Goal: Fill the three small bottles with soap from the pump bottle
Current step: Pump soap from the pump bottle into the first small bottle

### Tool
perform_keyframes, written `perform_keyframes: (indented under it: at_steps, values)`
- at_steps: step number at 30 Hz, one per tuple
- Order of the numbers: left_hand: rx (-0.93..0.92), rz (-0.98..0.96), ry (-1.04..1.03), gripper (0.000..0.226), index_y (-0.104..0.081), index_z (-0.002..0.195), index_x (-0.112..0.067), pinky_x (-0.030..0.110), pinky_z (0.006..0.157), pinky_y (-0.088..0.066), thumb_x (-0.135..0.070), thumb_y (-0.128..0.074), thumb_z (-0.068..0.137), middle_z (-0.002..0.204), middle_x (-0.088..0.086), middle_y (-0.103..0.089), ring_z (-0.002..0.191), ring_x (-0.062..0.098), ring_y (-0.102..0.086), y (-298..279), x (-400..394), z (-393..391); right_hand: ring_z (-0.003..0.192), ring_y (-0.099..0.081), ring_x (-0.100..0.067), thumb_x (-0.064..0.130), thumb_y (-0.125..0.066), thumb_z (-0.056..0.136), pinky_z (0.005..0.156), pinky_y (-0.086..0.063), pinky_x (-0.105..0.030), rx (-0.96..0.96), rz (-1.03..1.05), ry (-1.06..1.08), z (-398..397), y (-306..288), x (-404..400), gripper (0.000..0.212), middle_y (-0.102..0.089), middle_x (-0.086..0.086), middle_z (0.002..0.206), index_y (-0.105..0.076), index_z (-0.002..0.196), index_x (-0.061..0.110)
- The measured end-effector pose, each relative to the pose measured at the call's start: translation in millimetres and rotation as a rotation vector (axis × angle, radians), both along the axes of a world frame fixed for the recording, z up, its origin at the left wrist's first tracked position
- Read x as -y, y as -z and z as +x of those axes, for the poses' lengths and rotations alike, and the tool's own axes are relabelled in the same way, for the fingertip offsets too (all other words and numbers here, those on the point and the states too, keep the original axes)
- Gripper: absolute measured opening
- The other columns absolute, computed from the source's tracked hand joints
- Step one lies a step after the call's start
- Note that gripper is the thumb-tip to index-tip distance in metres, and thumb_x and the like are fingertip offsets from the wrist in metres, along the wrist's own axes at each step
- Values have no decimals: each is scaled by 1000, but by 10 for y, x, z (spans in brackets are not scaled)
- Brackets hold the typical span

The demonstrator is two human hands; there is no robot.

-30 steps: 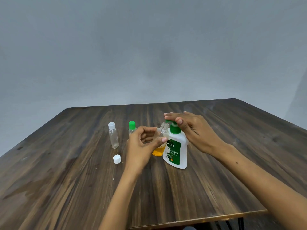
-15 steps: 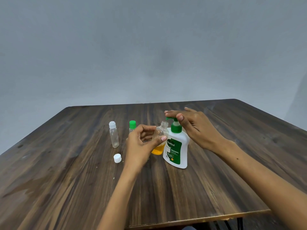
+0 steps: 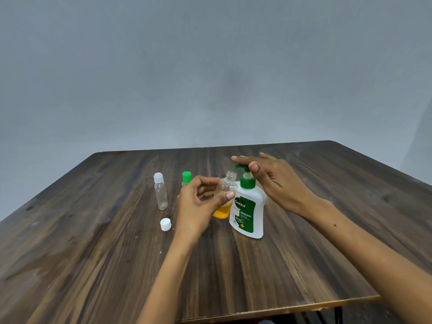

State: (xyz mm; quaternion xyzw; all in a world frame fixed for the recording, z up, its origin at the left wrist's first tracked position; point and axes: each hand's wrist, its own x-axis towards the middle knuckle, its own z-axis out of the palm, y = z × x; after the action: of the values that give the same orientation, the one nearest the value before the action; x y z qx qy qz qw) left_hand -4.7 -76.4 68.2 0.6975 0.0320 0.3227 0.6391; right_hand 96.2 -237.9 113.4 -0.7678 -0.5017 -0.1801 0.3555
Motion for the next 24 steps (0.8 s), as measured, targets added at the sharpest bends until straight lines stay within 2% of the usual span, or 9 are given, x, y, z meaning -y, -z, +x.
perform_keyframes:
  at_steps: [8,13,18,24]
  values:
    - [-9,1,5,36,-66,93,-20,17,75,-55,-21,-85,63,95,-5,-74,91,8,-71,4,31,17,125,-52,-4,74,-10,90,113,-32,-41,-4,32,-9,-34,69,2,85,-63,8,128,-66,122,19]
    - [-8,10,0,34,-66,94,-19,16,76,-55,-17,-84,65,97,-4,-74,91,7,-71,-2,30,18,127,-49,-3,76,-4,88,114,-28,-36,11,3,-2,-6,12,0,91,-61,7,131,-63,126,19]
    - [-18,11,-3,34,-66,95,-19,20,79,-57,-17,-84,66,98,-2,-74,94,10,-71,22,17,35,125,-52,-5,74,-8,90,113,-31,-40,-1,29,-3,-16,73,-7,87,-63,7,128,-66,122,19]
    - [-11,4,-3,35,-66,95,-20,19,78,-56,-17,-85,66,99,-1,-73,94,11,-70,-1,27,25,127,-51,-6,75,-6,89,114,-30,-40,1,22,4,5,18,-11,90,-62,5,130,-65,124,18]
